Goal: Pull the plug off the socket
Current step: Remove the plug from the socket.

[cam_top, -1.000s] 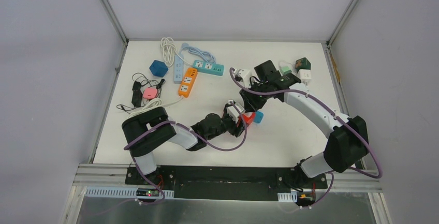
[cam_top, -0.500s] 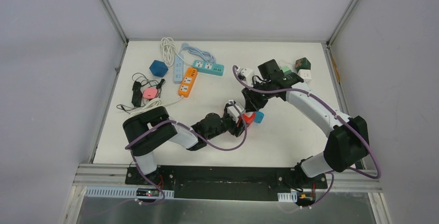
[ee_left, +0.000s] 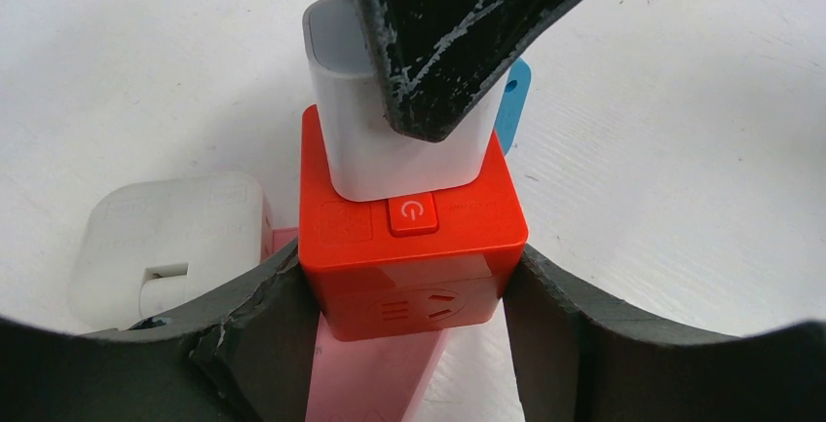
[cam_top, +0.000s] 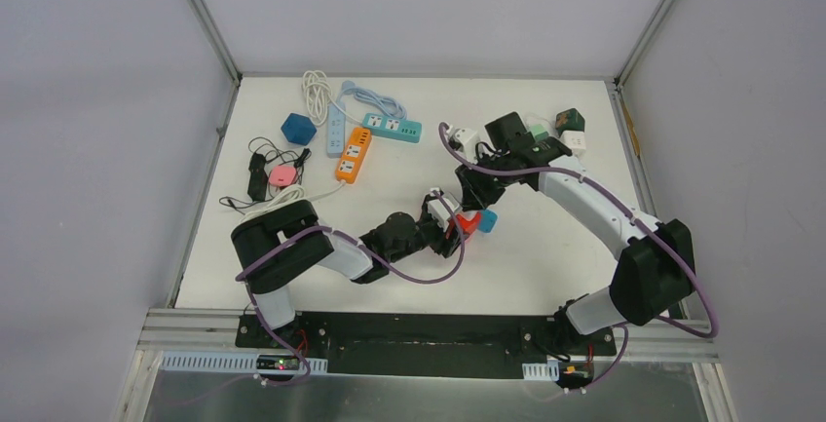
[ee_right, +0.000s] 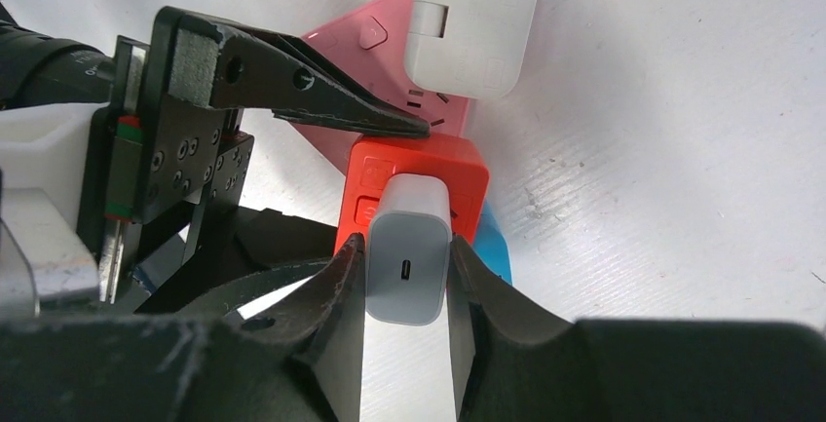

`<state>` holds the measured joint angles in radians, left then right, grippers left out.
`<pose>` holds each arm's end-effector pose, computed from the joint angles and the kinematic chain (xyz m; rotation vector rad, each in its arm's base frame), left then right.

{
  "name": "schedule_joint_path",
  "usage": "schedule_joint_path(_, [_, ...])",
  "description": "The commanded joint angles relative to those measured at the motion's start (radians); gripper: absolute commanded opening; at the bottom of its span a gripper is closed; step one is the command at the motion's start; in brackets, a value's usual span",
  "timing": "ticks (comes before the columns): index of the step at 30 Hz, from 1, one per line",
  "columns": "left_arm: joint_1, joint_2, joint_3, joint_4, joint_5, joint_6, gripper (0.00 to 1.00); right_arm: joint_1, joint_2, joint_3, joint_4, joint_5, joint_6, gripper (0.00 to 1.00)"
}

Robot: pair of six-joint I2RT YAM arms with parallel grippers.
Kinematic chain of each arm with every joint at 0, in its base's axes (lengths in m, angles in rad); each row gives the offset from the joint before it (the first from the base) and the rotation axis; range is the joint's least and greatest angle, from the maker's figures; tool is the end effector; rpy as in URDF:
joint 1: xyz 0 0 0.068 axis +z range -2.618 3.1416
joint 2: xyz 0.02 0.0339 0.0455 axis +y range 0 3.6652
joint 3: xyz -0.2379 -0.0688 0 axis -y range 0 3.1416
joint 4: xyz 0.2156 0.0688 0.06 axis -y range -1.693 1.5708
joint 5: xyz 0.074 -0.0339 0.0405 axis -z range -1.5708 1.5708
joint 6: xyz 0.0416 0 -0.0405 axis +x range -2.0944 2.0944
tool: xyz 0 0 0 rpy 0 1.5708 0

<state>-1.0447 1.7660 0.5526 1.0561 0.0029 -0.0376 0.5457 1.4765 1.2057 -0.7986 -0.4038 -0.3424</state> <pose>0.1565 -0.2698 0.1478 0.8684 1.5716 -0.7920 0.2269 0.1569 0.2520 -1.2505 2.3086 0.6021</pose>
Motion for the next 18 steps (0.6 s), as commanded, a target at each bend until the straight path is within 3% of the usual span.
schedule_joint_path(1, [0.021,0.029,-0.005,-0.058,0.046,-0.035,0.00,-0.005,-0.022,-0.003,-0.046,-0.079,-0.015,0.00])
schedule_joint_path(6, [0.022,0.028,-0.004,-0.059,0.048,-0.037,0.00,0.067,-0.028,-0.016,-0.031,-0.136,-0.016,0.00])
schedule_joint_path(11, [0.023,0.027,0.009,-0.082,0.045,-0.038,0.00,0.190,0.012,0.005,-0.043,-0.035,-0.029,0.00])
schedule_joint_path(14, [0.023,0.023,0.005,-0.089,0.036,-0.035,0.00,0.153,-0.006,0.010,-0.045,0.031,-0.027,0.00])
schedule_joint_path(18, [0.027,0.034,0.007,-0.087,0.047,-0.034,0.00,0.009,-0.034,-0.005,-0.049,-0.044,-0.018,0.00])
